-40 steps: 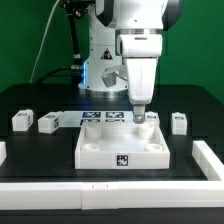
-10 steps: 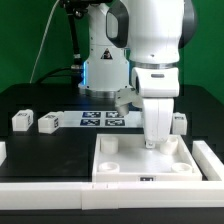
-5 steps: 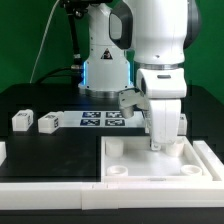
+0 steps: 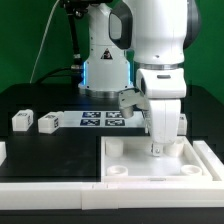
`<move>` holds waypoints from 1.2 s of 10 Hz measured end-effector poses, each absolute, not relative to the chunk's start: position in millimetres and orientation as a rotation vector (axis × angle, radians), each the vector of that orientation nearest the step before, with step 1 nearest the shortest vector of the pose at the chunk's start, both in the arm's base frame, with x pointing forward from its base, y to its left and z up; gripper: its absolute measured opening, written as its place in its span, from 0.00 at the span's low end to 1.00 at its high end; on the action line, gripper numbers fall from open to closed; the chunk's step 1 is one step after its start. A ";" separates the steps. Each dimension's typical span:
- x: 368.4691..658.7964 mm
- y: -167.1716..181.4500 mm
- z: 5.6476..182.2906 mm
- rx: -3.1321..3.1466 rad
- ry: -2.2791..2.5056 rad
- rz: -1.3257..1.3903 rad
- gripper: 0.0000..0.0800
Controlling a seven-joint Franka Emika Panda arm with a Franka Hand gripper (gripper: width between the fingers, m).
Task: Assemble one leg
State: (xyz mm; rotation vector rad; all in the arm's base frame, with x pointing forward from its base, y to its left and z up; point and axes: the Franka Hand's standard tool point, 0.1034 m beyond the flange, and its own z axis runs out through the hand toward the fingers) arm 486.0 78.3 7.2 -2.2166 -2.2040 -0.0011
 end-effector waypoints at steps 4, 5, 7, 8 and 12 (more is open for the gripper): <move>486.0 78.1 7.1 -2.217 -2.204 -0.001 0.81; 486.1 78.2 7.8 -2.222 -2.200 -0.002 0.81; 476.2 79.5 28.8 -2.326 -2.119 -0.021 0.81; 467.6 79.6 40.7 -2.371 -2.084 -0.027 0.81; 451.1 83.5 48.5 -2.544 -1.871 -0.015 0.81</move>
Offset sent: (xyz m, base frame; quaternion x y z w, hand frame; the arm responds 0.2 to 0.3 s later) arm 0.0000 0.0000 0.0000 0.0000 0.0000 0.0000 1.0000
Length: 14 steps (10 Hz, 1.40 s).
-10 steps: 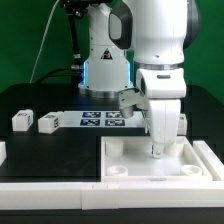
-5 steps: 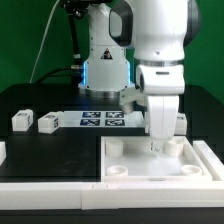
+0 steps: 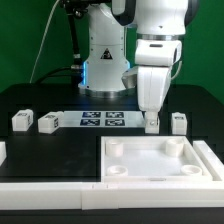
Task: Assemble one leg
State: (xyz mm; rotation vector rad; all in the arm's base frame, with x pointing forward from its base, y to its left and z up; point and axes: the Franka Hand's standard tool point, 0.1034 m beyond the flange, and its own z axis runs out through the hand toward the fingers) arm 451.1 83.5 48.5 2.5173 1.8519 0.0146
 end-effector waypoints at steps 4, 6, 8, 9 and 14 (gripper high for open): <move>441.5 85.2 46.2 2.884 1.264 0.040 0.81; 414.1 97.4 44.3 3.091 0.700 0.018 0.81; 403.5 114.2 41.0 3.179 0.259 -0.007 0.81; 401.1 122.8 40.9 3.191 0.142 -0.014 0.81; 396.5 133.9 39.5 3.198 -0.245 -0.084 0.81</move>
Offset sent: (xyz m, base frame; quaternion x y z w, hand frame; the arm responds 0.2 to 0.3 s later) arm -0.0454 -0.0129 -0.0029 0.0152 0.0363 0.4558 0.8892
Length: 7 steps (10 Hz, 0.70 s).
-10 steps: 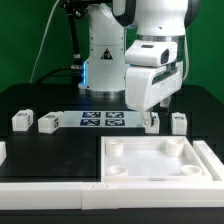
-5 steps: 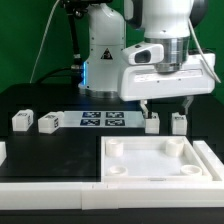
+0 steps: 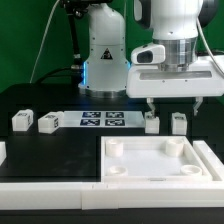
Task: Assemble one leg
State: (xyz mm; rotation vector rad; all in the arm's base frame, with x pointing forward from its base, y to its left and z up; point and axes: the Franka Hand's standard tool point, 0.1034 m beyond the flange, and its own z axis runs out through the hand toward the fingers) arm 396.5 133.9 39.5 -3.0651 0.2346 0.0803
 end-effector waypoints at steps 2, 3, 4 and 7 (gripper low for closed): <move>391.3 133.1 38.3 -3.074 0.195 0.151 0.81; 387.1 131.8 39.9 -3.076 0.163 0.333 0.81; 392.1 136.9 41.2 -3.071 0.155 0.403 0.81; 385.3 141.8 42.1 -2.982 0.094 0.927 0.81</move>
Offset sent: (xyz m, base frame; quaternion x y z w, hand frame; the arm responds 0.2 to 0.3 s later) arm -0.0030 0.0143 0.0014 -0.0289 -0.1680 -0.0150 0.9852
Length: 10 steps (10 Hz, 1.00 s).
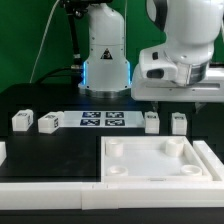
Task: Assemble one leg
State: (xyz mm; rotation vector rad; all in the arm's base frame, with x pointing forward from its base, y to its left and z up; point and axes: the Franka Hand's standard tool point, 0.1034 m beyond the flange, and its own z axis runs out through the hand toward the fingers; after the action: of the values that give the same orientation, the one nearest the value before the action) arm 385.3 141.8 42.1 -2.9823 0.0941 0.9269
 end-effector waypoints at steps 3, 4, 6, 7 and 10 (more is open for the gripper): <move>382.7 144.1 38.6 -2.852 0.072 1.309 0.81; 381.5 143.8 35.3 -2.797 0.057 1.422 0.81; 383.6 151.6 29.8 -2.794 0.026 1.407 0.81; 381.8 155.3 28.9 -2.792 0.014 1.410 0.81; 378.9 158.5 21.6 -2.799 0.007 1.400 0.81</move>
Offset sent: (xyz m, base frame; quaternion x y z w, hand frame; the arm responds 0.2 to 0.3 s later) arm -0.0034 0.0083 -0.0044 0.0216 -0.2632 -0.0152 0.9644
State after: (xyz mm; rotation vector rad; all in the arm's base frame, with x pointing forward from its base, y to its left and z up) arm 378.9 158.5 21.6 -2.7987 0.0070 1.3997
